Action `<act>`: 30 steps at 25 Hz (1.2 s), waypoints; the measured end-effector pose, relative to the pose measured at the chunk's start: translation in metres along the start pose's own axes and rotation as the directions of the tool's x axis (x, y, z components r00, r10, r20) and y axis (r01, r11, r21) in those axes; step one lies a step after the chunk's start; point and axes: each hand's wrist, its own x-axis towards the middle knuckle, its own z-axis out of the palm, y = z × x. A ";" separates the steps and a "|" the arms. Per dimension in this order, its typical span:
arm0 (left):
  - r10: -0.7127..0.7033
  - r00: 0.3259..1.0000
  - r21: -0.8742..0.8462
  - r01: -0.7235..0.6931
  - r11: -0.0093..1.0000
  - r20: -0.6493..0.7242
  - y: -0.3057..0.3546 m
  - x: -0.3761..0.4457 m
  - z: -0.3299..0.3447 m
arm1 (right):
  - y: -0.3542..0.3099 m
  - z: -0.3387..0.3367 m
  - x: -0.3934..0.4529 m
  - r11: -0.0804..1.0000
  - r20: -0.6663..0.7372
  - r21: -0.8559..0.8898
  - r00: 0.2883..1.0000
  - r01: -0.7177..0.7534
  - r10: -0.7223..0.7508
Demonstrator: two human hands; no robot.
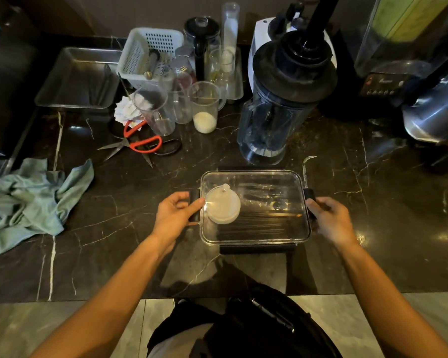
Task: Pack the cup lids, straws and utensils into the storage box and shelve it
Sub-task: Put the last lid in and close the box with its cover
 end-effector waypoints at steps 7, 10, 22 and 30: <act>0.245 0.969 0.419 -0.210 0.884 -0.032 -0.008 -0.001 0.001 | 0.017 0.006 0.000 0.913 -0.075 -0.325 0.956 0.247 -0.285; 0.261 0.965 0.431 -0.246 0.868 0.024 -0.008 -0.001 0.002 | 0.019 0.008 0.002 0.896 -0.062 -0.363 0.953 0.255 -0.297; 0.509 0.597 0.681 -0.732 0.029 0.620 0.021 0.020 0.060 | 0.054 0.006 -0.022 0.925 0.318 -0.157 0.905 0.345 -0.283; 0.425 0.633 0.737 -0.663 -0.134 0.647 0.012 0.044 0.087 | 0.065 0.008 -0.029 0.919 0.311 -0.166 0.903 0.357 -0.295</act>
